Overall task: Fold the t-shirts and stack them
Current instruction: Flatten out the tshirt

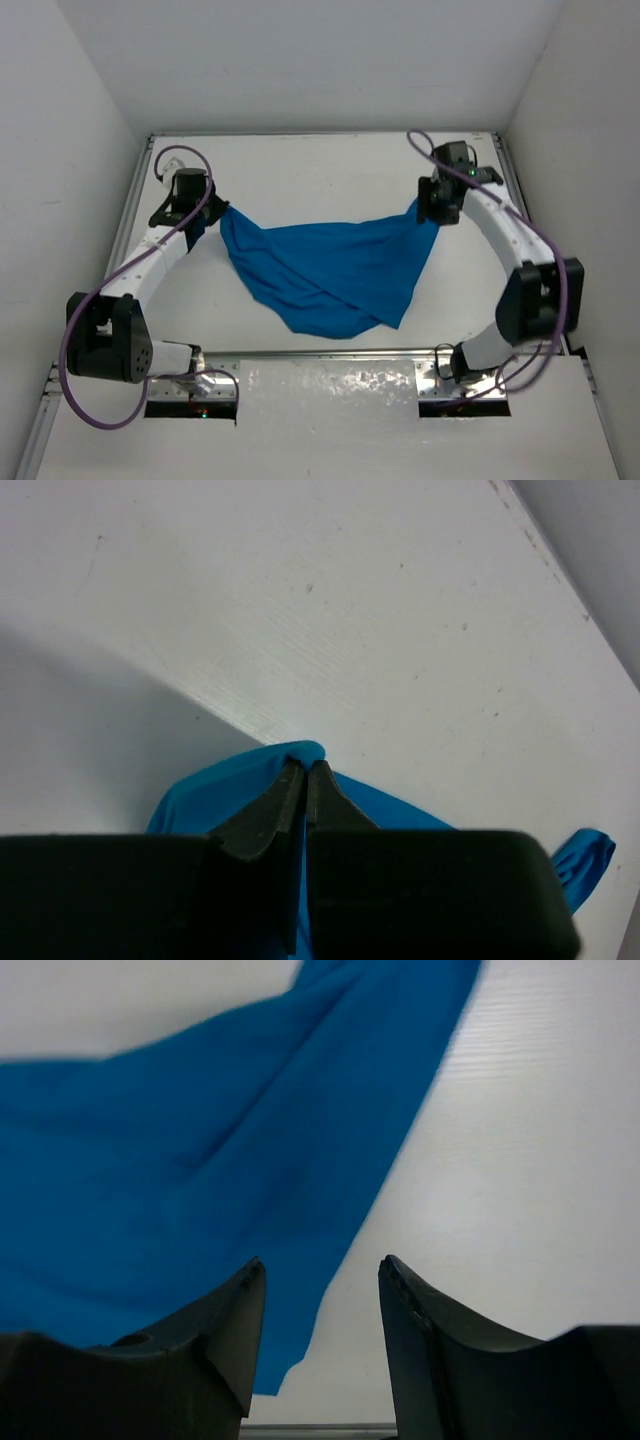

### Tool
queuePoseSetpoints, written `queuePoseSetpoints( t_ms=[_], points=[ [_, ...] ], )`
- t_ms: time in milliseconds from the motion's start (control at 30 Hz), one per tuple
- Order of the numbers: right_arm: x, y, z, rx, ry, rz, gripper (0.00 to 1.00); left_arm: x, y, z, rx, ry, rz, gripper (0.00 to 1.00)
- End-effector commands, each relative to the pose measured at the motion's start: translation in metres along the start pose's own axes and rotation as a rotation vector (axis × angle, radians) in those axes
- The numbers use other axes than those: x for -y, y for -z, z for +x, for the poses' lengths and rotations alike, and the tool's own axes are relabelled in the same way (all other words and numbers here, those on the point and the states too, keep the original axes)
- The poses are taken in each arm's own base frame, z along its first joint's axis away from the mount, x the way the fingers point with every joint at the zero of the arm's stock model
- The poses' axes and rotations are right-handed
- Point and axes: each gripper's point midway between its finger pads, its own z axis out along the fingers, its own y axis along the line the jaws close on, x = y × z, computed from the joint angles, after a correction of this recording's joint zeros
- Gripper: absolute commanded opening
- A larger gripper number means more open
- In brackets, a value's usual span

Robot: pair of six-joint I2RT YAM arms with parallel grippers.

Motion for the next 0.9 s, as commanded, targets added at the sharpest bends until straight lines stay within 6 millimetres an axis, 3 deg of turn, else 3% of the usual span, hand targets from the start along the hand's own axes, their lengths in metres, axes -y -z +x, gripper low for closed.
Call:
queuePoseSetpoints(
  t_ms=[0,33,100,133,233,300,500,867],
  points=[
    [-0.043,0.033,0.052,0.032,0.197,-0.203,0.47,0.007,0.004,-0.008,0.026,-0.007,0.052,0.00],
    [-0.054,0.037,0.063,0.034,0.244,-0.244,0.47,0.010,0.005,-0.008,0.024,-0.006,0.064,0.00],
    [-0.050,0.039,0.095,-0.018,0.257,-0.258,0.45,0.010,0.006,-0.005,0.015,-0.005,0.067,0.00],
    [-0.053,0.051,0.102,0.009,0.274,-0.292,0.44,0.012,0.007,-0.005,0.008,-0.005,0.077,0.00],
    [-0.051,0.056,0.137,-0.009,0.338,-0.317,0.44,0.015,0.008,-0.003,-0.002,-0.010,0.091,0.00],
    [-0.045,0.050,0.160,-0.049,0.376,-0.306,0.45,0.017,0.008,-0.004,-0.004,-0.013,0.098,0.00],
    [-0.052,0.045,0.210,-0.091,0.476,-0.395,0.47,0.020,0.011,-0.003,-0.015,-0.024,0.105,0.00],
    [-0.049,0.027,0.238,-0.135,0.498,-0.278,0.47,0.021,0.012,-0.004,-0.019,-0.031,0.103,0.00]
  ],
)
